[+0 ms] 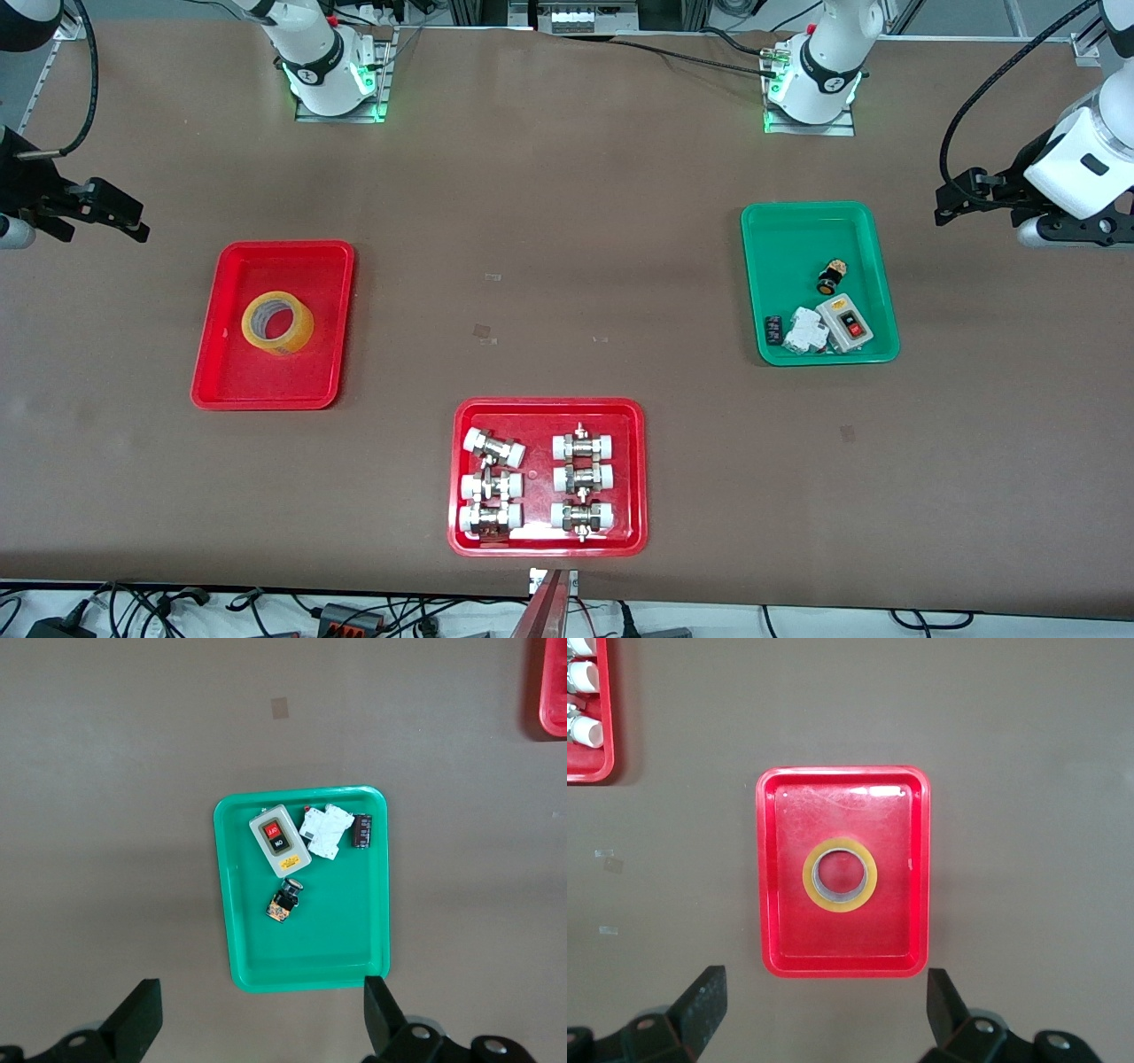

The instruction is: Left arm passes tape to right arm into tray

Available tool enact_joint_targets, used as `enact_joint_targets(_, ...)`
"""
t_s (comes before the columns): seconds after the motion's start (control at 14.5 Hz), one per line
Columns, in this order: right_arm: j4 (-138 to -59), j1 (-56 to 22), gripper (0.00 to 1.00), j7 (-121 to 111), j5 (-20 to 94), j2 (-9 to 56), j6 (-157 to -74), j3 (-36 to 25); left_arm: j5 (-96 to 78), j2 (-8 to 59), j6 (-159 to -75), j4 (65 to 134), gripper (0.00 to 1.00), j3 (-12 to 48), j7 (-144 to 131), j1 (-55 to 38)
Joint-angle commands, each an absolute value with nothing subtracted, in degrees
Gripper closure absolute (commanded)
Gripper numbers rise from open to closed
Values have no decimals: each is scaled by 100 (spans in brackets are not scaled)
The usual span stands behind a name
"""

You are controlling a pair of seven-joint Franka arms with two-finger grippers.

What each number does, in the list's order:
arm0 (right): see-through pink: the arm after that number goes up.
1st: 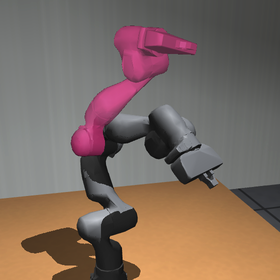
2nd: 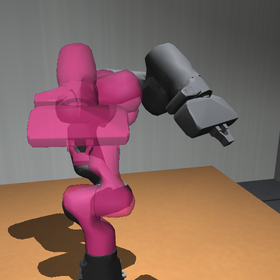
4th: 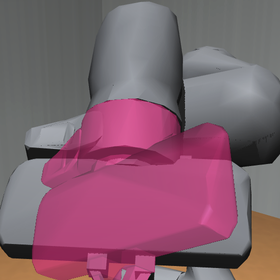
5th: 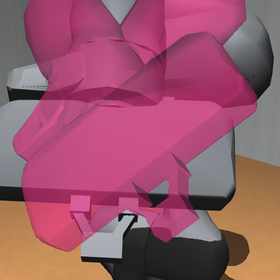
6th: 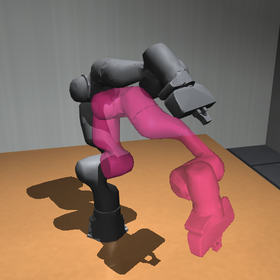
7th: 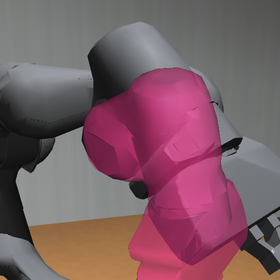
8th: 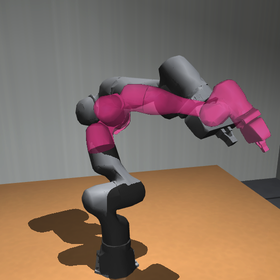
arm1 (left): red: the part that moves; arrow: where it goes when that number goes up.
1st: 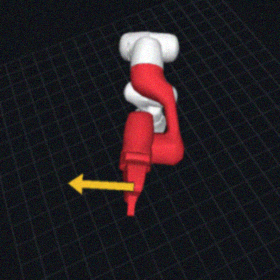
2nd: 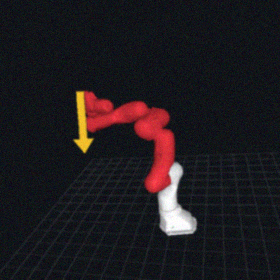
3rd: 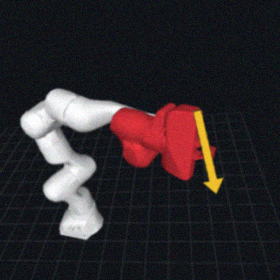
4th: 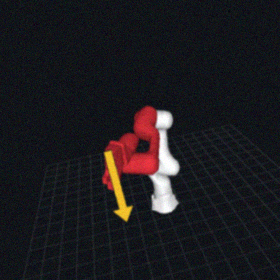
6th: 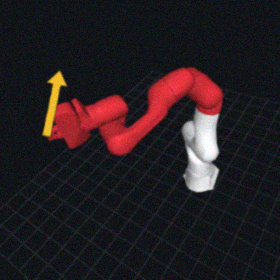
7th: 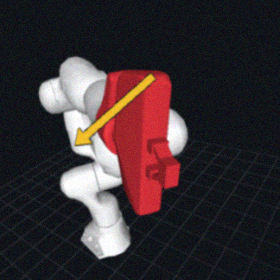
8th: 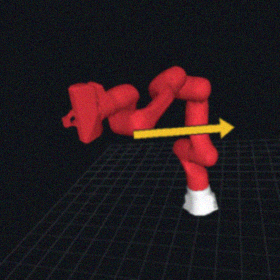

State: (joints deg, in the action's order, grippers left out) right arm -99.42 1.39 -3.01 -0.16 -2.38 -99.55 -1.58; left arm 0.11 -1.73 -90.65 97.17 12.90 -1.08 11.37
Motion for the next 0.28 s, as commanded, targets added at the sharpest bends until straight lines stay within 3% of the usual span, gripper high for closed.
enact_joint_targets(0.0,-9940,158,0,-378,-9,-334,-9826,-141,106,-141,-9044,9615,0,1327,-44,1178)
enact_joint_targets(0.21,-9940,150,0,-378,-17,-334,-9817,-132,88,-114,-9053,9589,0,1318,-35,1178)
